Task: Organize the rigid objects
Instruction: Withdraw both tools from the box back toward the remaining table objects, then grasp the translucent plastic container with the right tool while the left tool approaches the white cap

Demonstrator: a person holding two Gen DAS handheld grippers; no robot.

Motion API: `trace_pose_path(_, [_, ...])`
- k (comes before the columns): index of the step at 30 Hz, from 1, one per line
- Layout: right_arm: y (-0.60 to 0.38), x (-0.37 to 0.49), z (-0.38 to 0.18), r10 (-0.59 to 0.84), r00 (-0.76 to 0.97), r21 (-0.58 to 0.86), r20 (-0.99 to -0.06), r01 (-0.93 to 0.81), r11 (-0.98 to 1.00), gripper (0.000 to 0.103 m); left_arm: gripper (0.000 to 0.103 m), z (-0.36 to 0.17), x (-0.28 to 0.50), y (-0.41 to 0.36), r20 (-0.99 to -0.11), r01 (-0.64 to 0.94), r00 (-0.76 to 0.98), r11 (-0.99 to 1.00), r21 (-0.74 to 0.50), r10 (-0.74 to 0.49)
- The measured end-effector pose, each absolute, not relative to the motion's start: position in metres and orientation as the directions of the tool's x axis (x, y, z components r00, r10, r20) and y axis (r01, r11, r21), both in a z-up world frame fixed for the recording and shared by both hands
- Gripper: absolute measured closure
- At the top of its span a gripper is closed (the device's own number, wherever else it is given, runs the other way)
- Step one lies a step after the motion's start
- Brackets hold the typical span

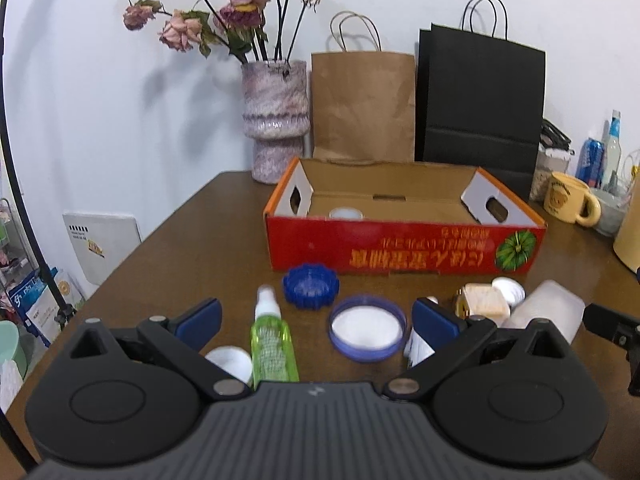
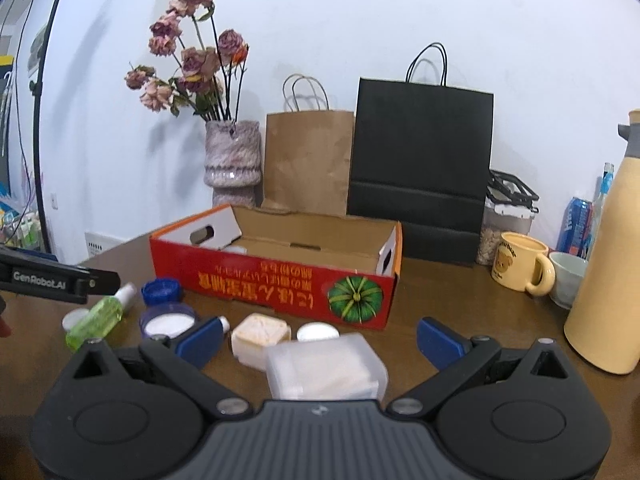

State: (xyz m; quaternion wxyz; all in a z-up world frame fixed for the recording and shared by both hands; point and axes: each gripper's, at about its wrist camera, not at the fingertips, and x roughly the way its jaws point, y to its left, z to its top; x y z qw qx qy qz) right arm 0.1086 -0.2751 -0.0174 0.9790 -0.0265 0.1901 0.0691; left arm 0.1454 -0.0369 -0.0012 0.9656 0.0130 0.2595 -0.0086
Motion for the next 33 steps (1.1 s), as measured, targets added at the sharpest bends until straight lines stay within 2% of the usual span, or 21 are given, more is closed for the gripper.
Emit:
trace_pose_path(13, [-0.287,0.107,-0.038,0.132,0.874,-0.069,-0.467,-0.185,0.980,0.000,0.000,-0.019,0.133,-0.030,-0.557,0.039,0.830,0.998,0.041,-0.009])
trace_pose_path(33, [-0.279,0.170,-0.059,0.152,0.811,-0.080,-0.565,-0.238,0.968,0.000,0.000,-0.025,0.132,-0.021,-0.583,0.022,0.812,0.998,0.066,0.020])
